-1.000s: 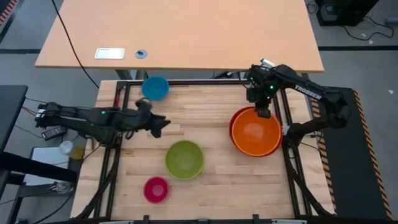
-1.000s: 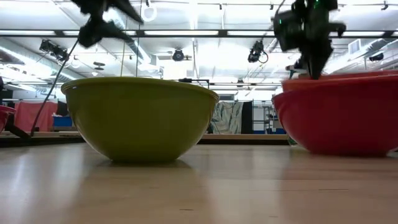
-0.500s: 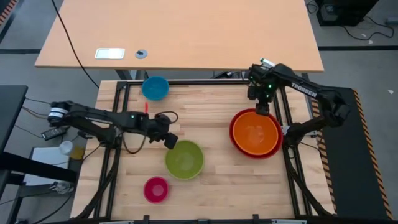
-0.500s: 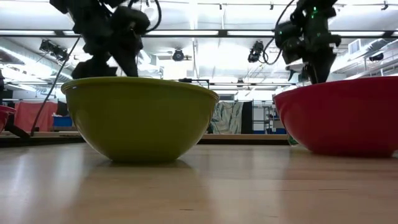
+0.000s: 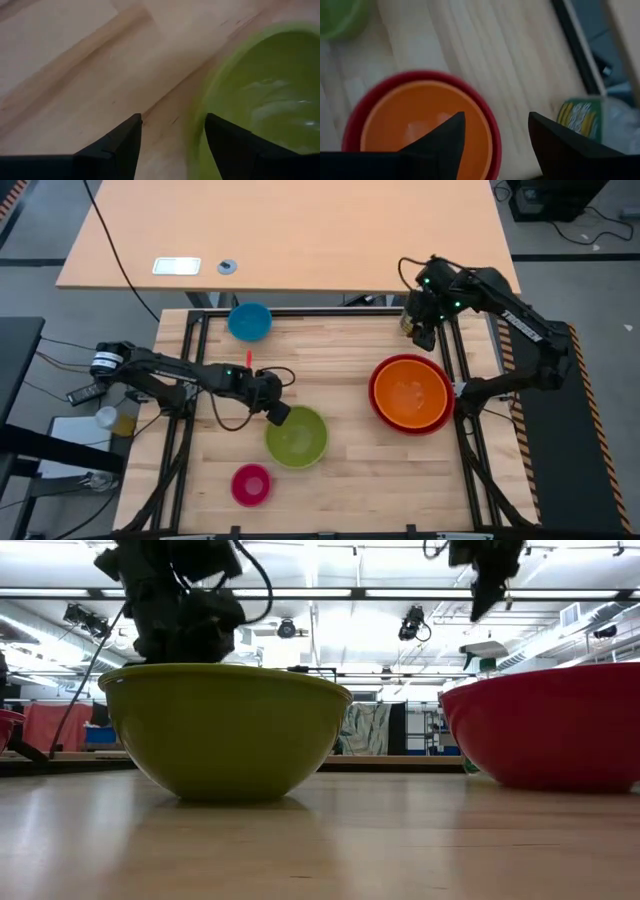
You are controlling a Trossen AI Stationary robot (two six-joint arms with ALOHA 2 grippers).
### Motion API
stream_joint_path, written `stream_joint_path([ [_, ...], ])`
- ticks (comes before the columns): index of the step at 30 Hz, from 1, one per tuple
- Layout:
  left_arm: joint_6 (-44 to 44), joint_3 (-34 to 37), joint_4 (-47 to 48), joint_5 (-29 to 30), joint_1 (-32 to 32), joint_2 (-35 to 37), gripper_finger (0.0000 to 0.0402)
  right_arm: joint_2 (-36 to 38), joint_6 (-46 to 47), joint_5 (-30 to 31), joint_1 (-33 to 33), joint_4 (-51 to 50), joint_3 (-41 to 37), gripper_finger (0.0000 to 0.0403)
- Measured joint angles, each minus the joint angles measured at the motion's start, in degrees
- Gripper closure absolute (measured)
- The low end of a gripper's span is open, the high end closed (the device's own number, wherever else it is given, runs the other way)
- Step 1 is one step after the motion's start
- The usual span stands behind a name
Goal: Nest bowls inside each other
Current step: Stack the green bowl on top of the orange bowl
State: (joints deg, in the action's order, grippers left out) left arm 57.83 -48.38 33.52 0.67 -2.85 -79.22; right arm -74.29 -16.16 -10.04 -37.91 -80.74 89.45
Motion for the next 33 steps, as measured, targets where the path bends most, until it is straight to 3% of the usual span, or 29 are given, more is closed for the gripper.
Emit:
stream_joint_path([
  [5, -1.9, 0.0, -0.6, -1.9, 0.0, -2.5, 0.0225, 2.5, 2.8, 0.1, 1.6, 3.3, 1.3, 0.0187],
  [13, -3.1, 0.0, -2.1, -3.5, 0.2, -2.5, 0.0383, 5.1, 6.0, 2.5, 3.8, 5.5, 1.3, 0.0199],
  [17, -3.4, -2.0, -4.1, -3.5, 1.5, -2.0, 0.0384, 5.6, 8.0, 2.5, 5.3, 5.7, 1.3, 0.0206],
  [23, -7.5, -10.9, -13.8, -2.0, 5.7, -4.0, 0.0385, 6.1, 11.6, 2.5, 7.6, 6.0, 1.3, 0.0210],
  [33, -20.1, -42.7, -8.5, -6.6, 11.4, -26.9, 0.0383, 14.5, 23.3, 2.4, 8.3, 7.9, 1.3, 0.0210],
])
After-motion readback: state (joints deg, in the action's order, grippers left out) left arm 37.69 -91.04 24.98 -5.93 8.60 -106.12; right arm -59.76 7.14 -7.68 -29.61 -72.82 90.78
